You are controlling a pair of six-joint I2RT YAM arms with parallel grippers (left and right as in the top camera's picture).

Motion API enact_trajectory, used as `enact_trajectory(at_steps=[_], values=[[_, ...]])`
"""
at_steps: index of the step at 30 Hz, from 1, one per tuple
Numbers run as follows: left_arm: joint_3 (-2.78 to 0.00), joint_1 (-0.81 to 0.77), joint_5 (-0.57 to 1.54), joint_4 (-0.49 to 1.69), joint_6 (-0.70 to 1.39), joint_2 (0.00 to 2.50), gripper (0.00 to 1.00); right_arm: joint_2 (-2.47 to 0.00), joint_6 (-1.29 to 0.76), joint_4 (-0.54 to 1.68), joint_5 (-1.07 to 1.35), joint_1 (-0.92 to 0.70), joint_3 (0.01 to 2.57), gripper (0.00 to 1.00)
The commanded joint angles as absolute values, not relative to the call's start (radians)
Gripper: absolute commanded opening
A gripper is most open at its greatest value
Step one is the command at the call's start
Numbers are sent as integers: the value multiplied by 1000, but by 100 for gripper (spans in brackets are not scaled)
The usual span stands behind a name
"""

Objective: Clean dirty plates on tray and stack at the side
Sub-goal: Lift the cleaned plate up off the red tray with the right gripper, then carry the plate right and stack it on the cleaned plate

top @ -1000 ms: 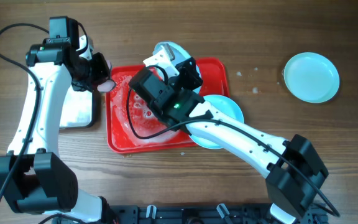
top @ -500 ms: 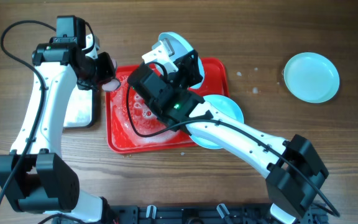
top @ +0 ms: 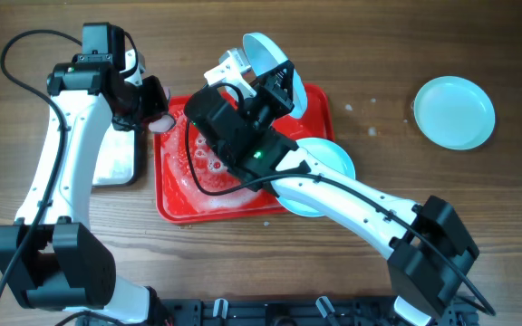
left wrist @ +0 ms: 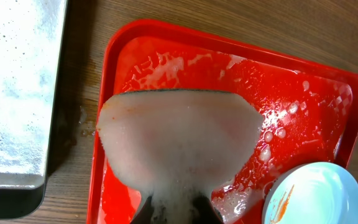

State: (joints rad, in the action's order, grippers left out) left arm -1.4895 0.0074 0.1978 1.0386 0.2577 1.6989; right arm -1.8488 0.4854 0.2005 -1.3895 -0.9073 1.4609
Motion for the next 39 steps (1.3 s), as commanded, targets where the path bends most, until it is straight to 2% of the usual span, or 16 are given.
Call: enact_trajectory(at_steps=[1, 24, 29, 32, 34, 39], values=[[-1483, 6, 189, 1035, 270, 1702, 4, -1859, 495, 194, -1422, -910, 1465, 4], [-1483, 6, 188, 1035, 270, 1702, 4, -1859, 458, 203, -1394, -910, 1464, 4], [-1483, 6, 188, 1035, 270, 1702, 4, -1859, 288, 345, -1299, -913, 1464, 4], [-1483, 6, 188, 1035, 270, 1702, 4, -1859, 19, 529, -1078, -911, 1464, 4], [-1483, 6, 188, 1036, 270, 1702, 4, -1863, -92, 570, -968, -905, 1461, 4], [-1483, 6, 189, 1036, 270, 1702, 4, -1881, -160, 562, -1010, -891, 1449, 4]])
